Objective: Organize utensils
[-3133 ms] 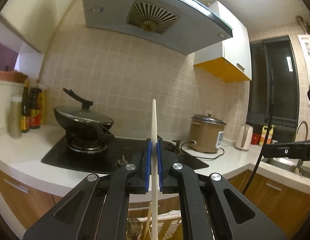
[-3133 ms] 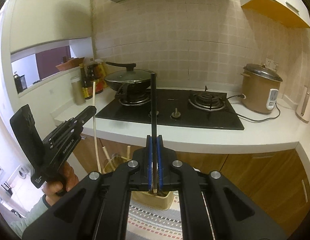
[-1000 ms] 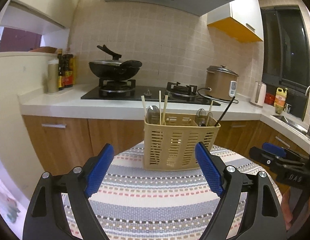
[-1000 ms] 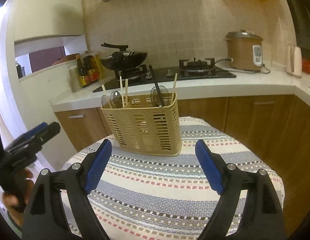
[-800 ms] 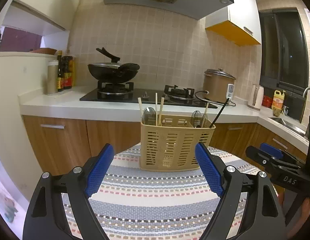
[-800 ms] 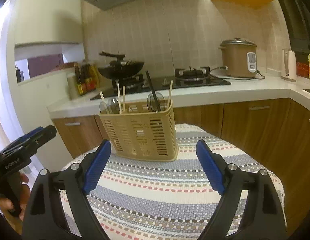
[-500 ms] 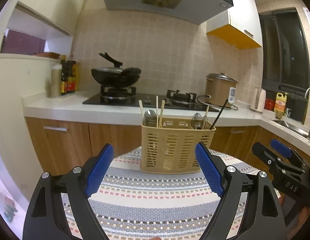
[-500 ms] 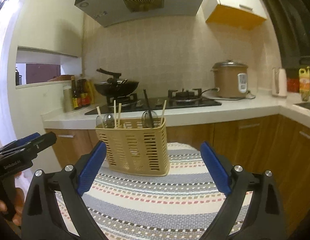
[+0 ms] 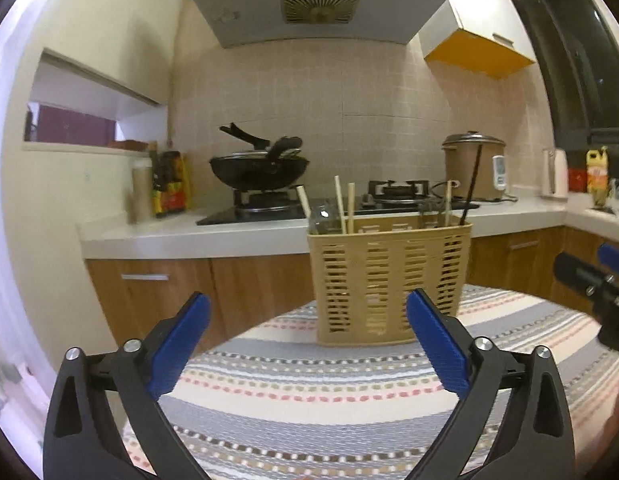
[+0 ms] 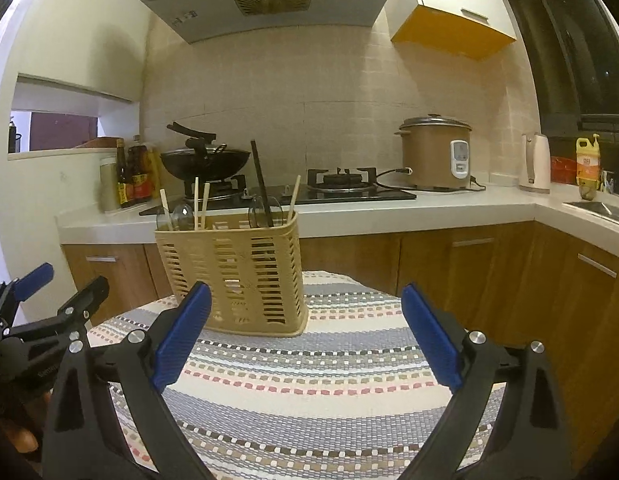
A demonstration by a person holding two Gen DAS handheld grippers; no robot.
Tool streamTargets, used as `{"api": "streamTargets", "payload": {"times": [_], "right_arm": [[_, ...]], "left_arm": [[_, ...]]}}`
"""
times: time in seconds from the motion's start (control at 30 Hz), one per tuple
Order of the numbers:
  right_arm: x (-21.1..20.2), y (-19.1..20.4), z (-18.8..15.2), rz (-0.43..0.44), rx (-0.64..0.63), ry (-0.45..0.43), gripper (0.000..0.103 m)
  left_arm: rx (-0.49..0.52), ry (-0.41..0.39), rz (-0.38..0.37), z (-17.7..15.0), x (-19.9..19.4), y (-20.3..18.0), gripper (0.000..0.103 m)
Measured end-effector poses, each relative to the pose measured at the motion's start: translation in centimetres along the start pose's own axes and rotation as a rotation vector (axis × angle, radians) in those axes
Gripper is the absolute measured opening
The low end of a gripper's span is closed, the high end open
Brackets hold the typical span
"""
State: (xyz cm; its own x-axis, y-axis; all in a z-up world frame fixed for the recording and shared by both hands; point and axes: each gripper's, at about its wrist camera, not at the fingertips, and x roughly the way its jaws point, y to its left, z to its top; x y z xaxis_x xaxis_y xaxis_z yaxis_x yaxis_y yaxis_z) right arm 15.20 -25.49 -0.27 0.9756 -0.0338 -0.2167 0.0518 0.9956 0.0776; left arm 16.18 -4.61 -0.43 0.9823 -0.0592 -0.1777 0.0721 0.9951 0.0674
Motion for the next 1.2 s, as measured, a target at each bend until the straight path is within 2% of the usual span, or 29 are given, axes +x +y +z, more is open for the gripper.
{"api": "streamTargets", "payload": {"times": [0.17,0.4,0.63,0.77,1.2], "right_arm": [[0.5,0.6,-0.3,-0.01,-0.025,0.025,0.092],[0.5,1.3,-0.6,-0.043,-0.067,0.022,0.092],[0.7,0.7,-0.6,-0.061,-0.045,0.033,0.092],[1.1,0.5,-0.7,-0.063,-0.04,0.051,0.092],[0.8,0.6,-0.7,-0.063,-0.042,0.044,0.092]], "left_arm": [[-0.04,0.06,0.008,-0.4,0.8,1.2,0.095],[-0.077,0.087,0.008,-0.5,1.1,2.3,0.095],[-0.082,0.106,0.007,-0.7,1.4,2.5,0.095],[-0.096,0.143,-0.01,-0.8,2.1,2.8,0.095],[-0.132,0.154,-0.006,-1.0,2.2,3.5,0.095]]}}
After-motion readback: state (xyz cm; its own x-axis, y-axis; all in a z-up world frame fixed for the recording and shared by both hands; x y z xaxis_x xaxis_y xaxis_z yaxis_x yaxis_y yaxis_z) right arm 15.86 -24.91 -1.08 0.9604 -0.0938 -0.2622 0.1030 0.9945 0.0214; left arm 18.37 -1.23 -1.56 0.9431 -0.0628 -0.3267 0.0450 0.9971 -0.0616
